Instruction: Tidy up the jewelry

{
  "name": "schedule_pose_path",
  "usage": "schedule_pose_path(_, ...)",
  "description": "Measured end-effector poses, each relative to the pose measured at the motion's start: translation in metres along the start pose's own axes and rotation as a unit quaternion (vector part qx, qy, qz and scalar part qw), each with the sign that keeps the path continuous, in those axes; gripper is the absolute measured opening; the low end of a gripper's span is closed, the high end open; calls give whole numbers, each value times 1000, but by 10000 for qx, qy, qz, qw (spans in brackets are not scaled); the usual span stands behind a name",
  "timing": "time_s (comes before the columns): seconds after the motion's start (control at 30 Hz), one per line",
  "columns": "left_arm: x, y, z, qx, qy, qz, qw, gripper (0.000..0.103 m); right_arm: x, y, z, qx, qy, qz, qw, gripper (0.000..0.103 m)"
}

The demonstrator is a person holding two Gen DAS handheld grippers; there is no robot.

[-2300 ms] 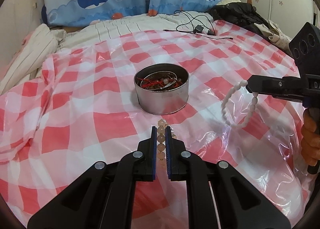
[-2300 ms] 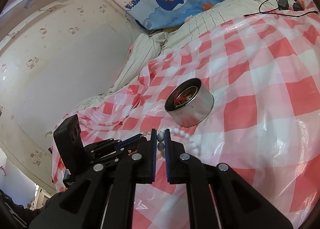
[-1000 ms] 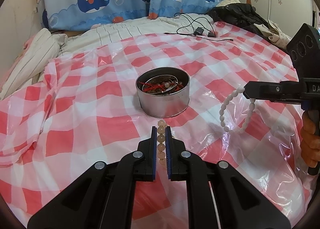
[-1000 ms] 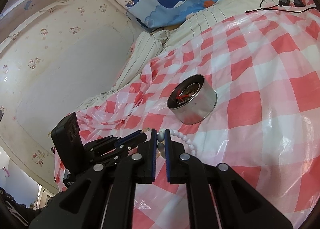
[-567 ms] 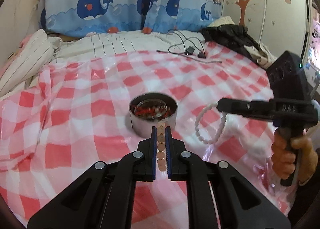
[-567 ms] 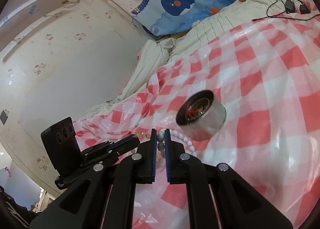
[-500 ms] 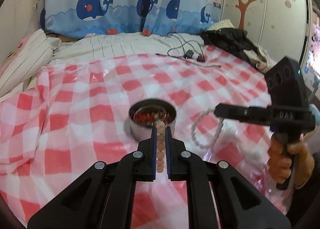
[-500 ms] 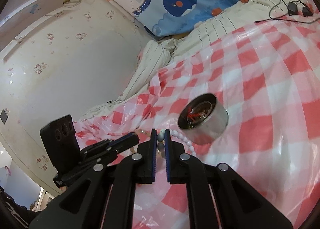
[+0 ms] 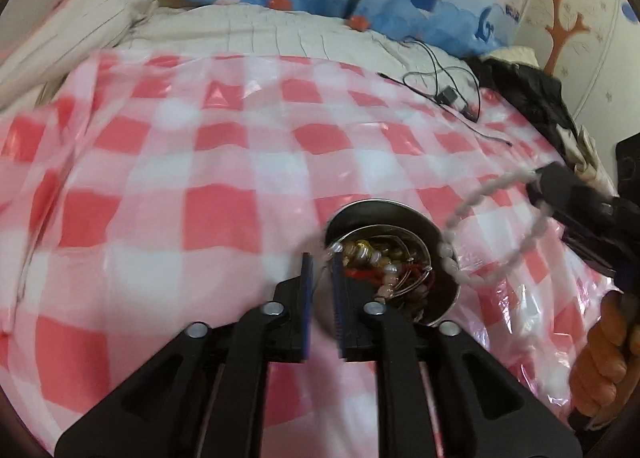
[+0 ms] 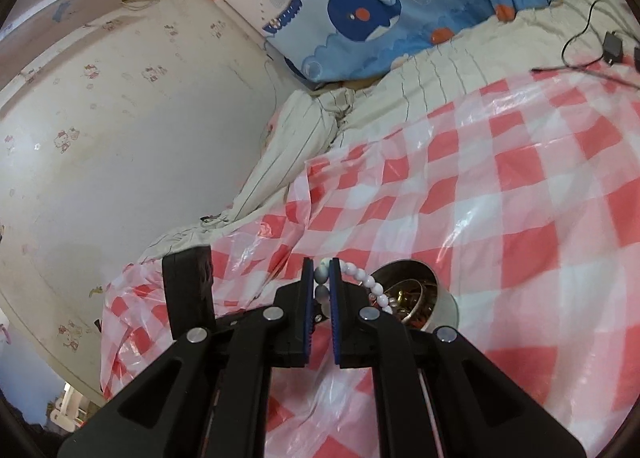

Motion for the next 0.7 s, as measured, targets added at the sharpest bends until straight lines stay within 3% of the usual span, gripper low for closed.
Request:
schedule_pose_path(0.1, 8, -14, -8, -197, 217, 68, 9995, 30, 0, 18, 8, -219, 278, -137, 9993, 8)
schedule_pose_path(0.2, 12, -27, -14, -226, 178, 121, 9995, 36, 6, 32, 21, 752, 70, -378, 9964, 13)
schedule_pose_path(0.27, 18, -36, -14, -283, 211, 150, 9993, 42, 10, 30, 27, 1390, -141, -364, 9895, 29)
schedule_pose_path(0.3, 22, -40, -12, -312, 256, 144, 9991, 48, 11, 24, 27, 1653, -251, -278, 9855, 31)
schedule_pose_path(0.37, 39, -51, -4, -451, 463, 123, 9978, 57, 16, 13, 23, 1820, -370, -200, 9824, 33)
schedule_pose_path(0.43, 57, -60, 3, -540, 541, 81, 9970, 76, 28, -2, 16, 1988, -527, -134, 9785, 49)
schedule_pose_path(0.5, 76, -69, 12, -623, 606, 35, 9962, 87, 51, -18, 6, 2248, -739, -128, 9715, 54)
schedule_pose_path(0.57, 93, -81, 22, -762, 656, 44, 9949, 92, 75, -28, 0, 2545, -852, -276, 9629, 58)
schedule_pose_path(0.6, 102, -88, 27, -838, 641, 37, 9944, 96, 89, -35, -2, 2686, -851, -357, 9588, 65)
schedule_pose_path(0.7, 126, -102, 38, -923, 568, -29, 9941, 96, 122, -57, -11, 3016, -758, -335, 9498, 76)
Point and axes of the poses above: each gripper's, at about its wrist camera, not at the fingertips, and y roughly the way its jaws point, z to its right, x to its underside, the point moved 4 cm from there along y, roughly the way its jaws point, and after that the axes turned 3 degrees about y, right-handed, at the moved point
